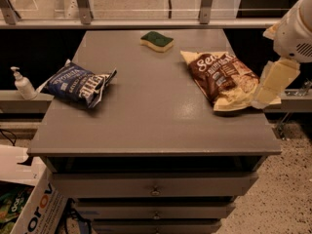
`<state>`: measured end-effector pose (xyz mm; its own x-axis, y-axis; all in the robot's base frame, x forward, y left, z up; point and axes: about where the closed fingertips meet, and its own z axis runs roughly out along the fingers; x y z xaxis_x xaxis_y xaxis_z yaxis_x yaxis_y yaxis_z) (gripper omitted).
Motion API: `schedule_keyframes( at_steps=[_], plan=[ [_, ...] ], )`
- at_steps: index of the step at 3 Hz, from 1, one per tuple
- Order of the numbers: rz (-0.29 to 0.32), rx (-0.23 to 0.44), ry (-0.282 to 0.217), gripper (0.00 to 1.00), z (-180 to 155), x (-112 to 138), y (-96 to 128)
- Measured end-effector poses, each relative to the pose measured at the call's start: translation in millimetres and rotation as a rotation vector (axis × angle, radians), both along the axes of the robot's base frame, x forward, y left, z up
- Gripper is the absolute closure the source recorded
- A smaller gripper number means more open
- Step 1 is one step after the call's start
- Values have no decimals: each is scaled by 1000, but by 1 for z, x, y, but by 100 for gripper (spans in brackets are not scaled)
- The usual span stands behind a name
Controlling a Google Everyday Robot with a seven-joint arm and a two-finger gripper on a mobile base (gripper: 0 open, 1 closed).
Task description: Move brown chip bag near blue chip bag
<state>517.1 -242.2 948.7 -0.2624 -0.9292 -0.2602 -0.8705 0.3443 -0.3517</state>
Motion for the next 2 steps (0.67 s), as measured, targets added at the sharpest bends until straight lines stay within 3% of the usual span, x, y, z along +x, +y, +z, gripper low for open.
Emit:
schedule_keyframes(
  at_steps=[2],
  plan=[
    [-84, 23, 26, 0, -59, 54, -10]
  ],
)
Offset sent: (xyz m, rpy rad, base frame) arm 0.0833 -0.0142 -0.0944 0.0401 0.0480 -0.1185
